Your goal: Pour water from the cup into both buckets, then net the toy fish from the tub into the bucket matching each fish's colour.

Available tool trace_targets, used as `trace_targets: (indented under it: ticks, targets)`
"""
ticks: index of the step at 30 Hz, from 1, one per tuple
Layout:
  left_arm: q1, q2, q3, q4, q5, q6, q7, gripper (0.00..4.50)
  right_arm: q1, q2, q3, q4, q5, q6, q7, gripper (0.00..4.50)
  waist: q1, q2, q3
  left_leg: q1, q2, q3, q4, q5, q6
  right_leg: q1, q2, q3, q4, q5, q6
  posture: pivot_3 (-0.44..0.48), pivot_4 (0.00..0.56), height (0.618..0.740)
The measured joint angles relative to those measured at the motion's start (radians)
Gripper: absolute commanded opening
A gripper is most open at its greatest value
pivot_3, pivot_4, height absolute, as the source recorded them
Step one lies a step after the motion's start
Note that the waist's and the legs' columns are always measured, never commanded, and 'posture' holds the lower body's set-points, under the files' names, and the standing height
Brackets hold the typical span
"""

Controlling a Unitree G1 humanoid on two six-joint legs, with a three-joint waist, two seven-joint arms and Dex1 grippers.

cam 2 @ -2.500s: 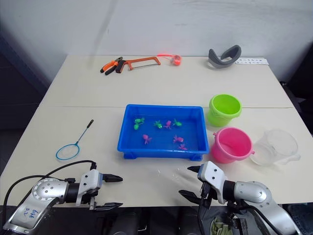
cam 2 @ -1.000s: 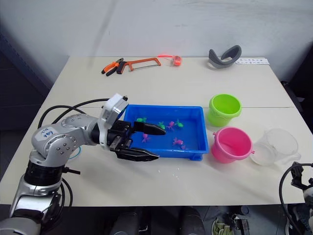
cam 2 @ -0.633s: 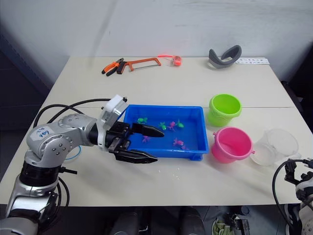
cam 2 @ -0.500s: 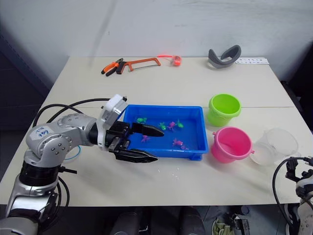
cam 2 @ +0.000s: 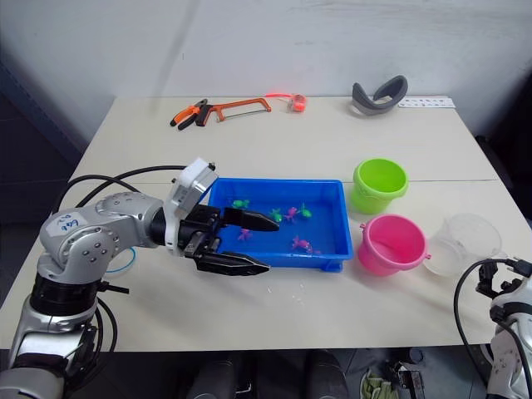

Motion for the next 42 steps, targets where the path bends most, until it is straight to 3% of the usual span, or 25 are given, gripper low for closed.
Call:
trace_targets:
  ticks: [12,16,19,21,32,42]
  targets:
    - [-0.019,0.007,0.002,-0.010,-0.005,0.000,0.005,4.50,-0.017,0.001,0.037,0.073,-0.031,-0.098,0.006,3.21,-0.008,0.000,0.000,0.001,0.000,0.000,0.000,0.000,0.000,0.000,0.000,0.000,0.000,0.000,0.000,0.000,0.150,0.740]
    - [-0.019,0.007,0.001,-0.010,-0.005,0.000,0.005,4.50,-0.024,0.001,0.037,0.088,-0.025,-0.116,0.025,2.07,-0.013,0.000,0.000,0.001,0.000,0.000,0.000,0.000,0.000,0.000,0.000,0.000,0.000,0.000,0.000,0.000,0.150,0.740]
    - [-0.023,0.007,0.001,-0.010,-0.005,0.000,0.005,4.50,-0.036,0.004,0.037,0.095,-0.015,-0.137,0.047,0.71,-0.014,0.000,0.000,0.001,0.000,0.001,0.000,0.000,0.000,0.000,0.000,0.001,0.000,0.000,0.000,0.000,0.150,0.740]
    - [-0.028,0.009,0.002,-0.010,-0.005,0.000,0.005,4.50,-0.043,0.004,0.038,0.096,-0.005,-0.147,0.061,0.07,-0.013,0.000,0.000,0.001,0.000,0.001,0.000,0.000,0.000,0.000,0.000,0.001,0.000,0.000,0.000,0.000,0.150,0.740]
    - [-0.030,0.023,0.001,-0.009,-0.005,-0.001,0.005,4.50,0.007,0.014,0.034,0.064,0.034,-0.171,0.071,0.07,-0.013,0.000,0.000,0.004,0.000,0.001,0.000,0.000,0.000,0.003,0.000,0.002,0.000,0.000,0.000,0.000,0.150,0.740]
    - [-0.030,0.004,0.001,-0.008,-0.001,-0.016,-0.001,4.50,0.131,0.093,0.028,-0.180,0.105,-0.059,0.005,0.07,-0.013,0.000,0.000,0.005,0.001,0.001,-0.001,0.000,-0.001,0.003,0.000,0.002,0.000,-0.001,-0.001,0.000,0.150,0.740]
